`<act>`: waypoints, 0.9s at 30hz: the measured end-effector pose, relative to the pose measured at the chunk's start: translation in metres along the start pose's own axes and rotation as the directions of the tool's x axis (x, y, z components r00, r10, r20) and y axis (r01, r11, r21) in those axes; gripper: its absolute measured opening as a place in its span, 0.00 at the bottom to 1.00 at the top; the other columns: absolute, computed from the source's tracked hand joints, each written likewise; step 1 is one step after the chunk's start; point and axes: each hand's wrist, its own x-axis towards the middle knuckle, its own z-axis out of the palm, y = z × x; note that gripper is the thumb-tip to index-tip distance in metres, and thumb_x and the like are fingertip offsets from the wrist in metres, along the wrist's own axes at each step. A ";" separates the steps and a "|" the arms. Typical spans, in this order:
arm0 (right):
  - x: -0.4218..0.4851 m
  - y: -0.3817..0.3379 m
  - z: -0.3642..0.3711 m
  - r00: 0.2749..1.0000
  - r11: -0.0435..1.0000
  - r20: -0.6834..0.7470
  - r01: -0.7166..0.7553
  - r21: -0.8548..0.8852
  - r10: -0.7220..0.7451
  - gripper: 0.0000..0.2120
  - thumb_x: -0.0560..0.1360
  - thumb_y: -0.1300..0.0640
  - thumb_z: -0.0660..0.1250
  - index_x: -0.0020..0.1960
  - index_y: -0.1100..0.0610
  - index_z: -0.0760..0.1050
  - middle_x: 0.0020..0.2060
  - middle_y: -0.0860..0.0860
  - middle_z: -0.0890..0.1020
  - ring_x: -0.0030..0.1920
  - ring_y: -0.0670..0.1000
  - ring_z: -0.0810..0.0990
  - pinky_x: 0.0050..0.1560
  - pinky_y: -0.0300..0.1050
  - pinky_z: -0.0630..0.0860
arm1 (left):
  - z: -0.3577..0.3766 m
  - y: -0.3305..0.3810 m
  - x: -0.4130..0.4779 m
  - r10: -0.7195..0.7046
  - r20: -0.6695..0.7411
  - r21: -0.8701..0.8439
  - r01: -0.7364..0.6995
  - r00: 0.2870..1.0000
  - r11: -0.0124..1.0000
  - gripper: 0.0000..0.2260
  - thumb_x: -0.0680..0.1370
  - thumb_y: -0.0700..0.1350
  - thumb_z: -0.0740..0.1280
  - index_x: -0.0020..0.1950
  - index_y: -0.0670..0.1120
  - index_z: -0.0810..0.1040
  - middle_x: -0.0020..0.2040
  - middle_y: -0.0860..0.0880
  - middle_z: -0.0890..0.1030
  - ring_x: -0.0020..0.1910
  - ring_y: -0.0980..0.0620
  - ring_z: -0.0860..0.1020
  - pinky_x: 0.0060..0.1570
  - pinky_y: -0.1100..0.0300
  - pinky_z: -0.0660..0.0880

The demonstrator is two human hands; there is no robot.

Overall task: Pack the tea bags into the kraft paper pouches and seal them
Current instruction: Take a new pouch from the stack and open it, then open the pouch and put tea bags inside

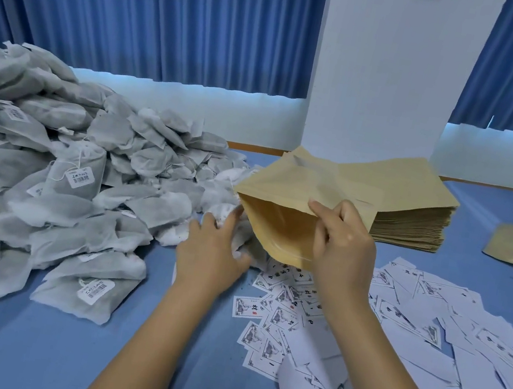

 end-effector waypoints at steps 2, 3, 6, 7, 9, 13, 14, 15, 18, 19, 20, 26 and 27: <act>0.000 0.004 -0.002 1.000 1.000 -0.021 -0.003 0.001 0.003 0.14 0.70 0.74 0.66 0.50 0.61 0.83 0.32 0.55 0.71 0.27 0.54 0.69 0.27 0.42 0.68 | -0.001 -0.006 0.000 -0.077 0.265 0.021 0.073 0.961 0.997 0.46 0.68 0.66 0.68 0.74 0.65 0.39 0.72 0.44 0.54 0.69 0.38 0.58 0.58 0.44 0.68; 0.001 0.005 -0.003 0.999 1.000 -0.032 0.000 0.002 0.000 0.14 0.70 0.74 0.66 0.51 0.61 0.83 0.32 0.55 0.70 0.27 0.53 0.69 0.27 0.42 0.67 | -0.002 -0.012 0.001 -0.108 0.359 0.011 0.112 0.927 0.994 0.50 0.66 0.67 0.70 0.73 0.67 0.36 0.74 0.45 0.49 0.71 0.36 0.55 0.63 0.41 0.65; 0.002 0.009 -0.004 0.997 1.000 -0.071 0.011 0.001 -0.011 0.14 0.72 0.73 0.66 0.52 0.62 0.83 0.32 0.55 0.70 0.28 0.52 0.68 0.29 0.41 0.65 | -0.011 -0.030 0.005 -0.080 0.504 -0.088 0.144 0.860 0.986 0.51 0.65 0.58 0.75 0.73 0.69 0.39 0.77 0.47 0.48 0.72 0.34 0.56 0.67 0.40 0.64; 0.003 0.010 -0.003 0.996 1.000 -0.089 0.018 0.001 -0.017 0.14 0.72 0.73 0.66 0.53 0.62 0.83 0.32 0.55 0.70 0.28 0.52 0.68 0.28 0.41 0.65 | -0.015 -0.034 0.005 -0.044 0.516 -0.114 0.119 0.856 0.986 0.48 0.67 0.53 0.75 0.74 0.68 0.44 0.75 0.46 0.53 0.71 0.36 0.60 0.66 0.43 0.66; 0.003 0.010 -0.003 0.991 0.999 -0.130 0.031 -0.010 -0.032 0.13 0.72 0.73 0.66 0.52 0.63 0.83 0.31 0.55 0.69 0.28 0.52 0.67 0.27 0.41 0.64 | -0.023 -0.042 0.008 0.021 0.469 -0.182 0.073 0.883 0.981 0.38 0.70 0.44 0.71 0.74 0.63 0.57 0.69 0.45 0.65 0.65 0.41 0.69 0.60 0.52 0.72; 0.004 0.013 -0.001 0.987 0.998 -0.148 0.051 -0.036 -0.056 0.13 0.72 0.73 0.66 0.52 0.63 0.83 0.30 0.56 0.70 0.27 0.53 0.67 0.27 0.40 0.63 | -0.035 -0.048 0.010 -0.164 0.194 -0.148 0.194 0.967 0.970 0.23 0.73 0.40 0.63 0.66 0.58 0.73 0.61 0.42 0.72 0.62 0.37 0.71 0.60 0.49 0.71; 0.003 0.014 0.000 0.989 0.998 -0.137 0.054 -0.035 -0.059 0.13 0.72 0.74 0.66 0.52 0.62 0.83 0.30 0.56 0.71 0.27 0.54 0.67 0.26 0.41 0.64 | -0.038 -0.046 0.010 -0.238 0.056 -0.099 0.242 0.970 0.965 0.21 0.72 0.41 0.62 0.63 0.57 0.75 0.60 0.41 0.73 0.61 0.37 0.69 0.60 0.47 0.69; 0.003 0.015 0.000 0.991 0.998 -0.123 0.055 -0.034 -0.059 0.14 0.71 0.74 0.66 0.52 0.62 0.83 0.31 0.56 0.71 0.27 0.54 0.68 0.26 0.42 0.66 | -0.041 -0.043 0.009 -0.296 -0.108 -0.073 0.290 0.949 0.954 0.20 0.71 0.40 0.63 0.59 0.56 0.76 0.59 0.41 0.73 0.60 0.37 0.68 0.57 0.46 0.68; 0.004 0.017 0.003 0.994 0.998 -0.092 0.049 -0.028 -0.052 0.14 0.71 0.73 0.66 0.52 0.62 0.83 0.31 0.56 0.71 0.27 0.55 0.69 0.26 0.44 0.68 | -0.041 -0.035 0.015 -0.262 -0.423 -0.044 0.270 0.867 0.962 0.18 0.65 0.37 0.66 0.52 0.52 0.80 0.58 0.42 0.73 0.57 0.38 0.66 0.48 0.46 0.64; 0.004 0.017 0.004 0.995 0.998 -0.084 0.051 -0.027 -0.053 0.14 0.71 0.73 0.65 0.52 0.62 0.83 0.31 0.56 0.72 0.27 0.55 0.69 0.26 0.43 0.69 | -0.037 -0.035 0.018 -0.213 -0.387 -0.026 0.220 0.897 0.975 0.18 0.65 0.37 0.67 0.52 0.50 0.80 0.60 0.42 0.72 0.59 0.39 0.65 0.49 0.46 0.64; 0.003 0.016 0.005 0.995 0.998 -0.080 0.054 -0.027 -0.056 0.14 0.71 0.73 0.65 0.52 0.62 0.83 0.31 0.56 0.72 0.27 0.54 0.69 0.26 0.43 0.68 | -0.029 -0.036 0.023 -0.158 -0.312 -0.015 0.161 0.937 0.987 0.17 0.66 0.36 0.68 0.53 0.49 0.80 0.64 0.43 0.70 0.63 0.39 0.63 0.53 0.44 0.65; 0.002 0.022 0.005 0.996 0.999 -0.084 0.020 -0.039 -0.024 0.14 0.72 0.72 0.65 0.52 0.61 0.83 0.32 0.54 0.71 0.28 0.53 0.68 0.29 0.40 0.64 | 0.006 -0.046 0.040 -0.067 0.184 0.014 0.066 0.981 0.998 0.18 0.71 0.41 0.64 0.60 0.50 0.71 0.78 0.49 0.51 0.76 0.41 0.40 0.68 0.32 0.52; 0.002 0.023 0.004 0.996 0.999 -0.084 0.014 -0.040 -0.017 0.14 0.72 0.72 0.65 0.52 0.61 0.83 0.32 0.54 0.71 0.28 0.53 0.68 0.29 0.40 0.64 | 0.011 -0.046 0.038 -0.065 0.205 0.051 0.056 0.977 0.997 0.19 0.71 0.43 0.64 0.62 0.52 0.69 0.77 0.49 0.51 0.75 0.40 0.41 0.67 0.32 0.54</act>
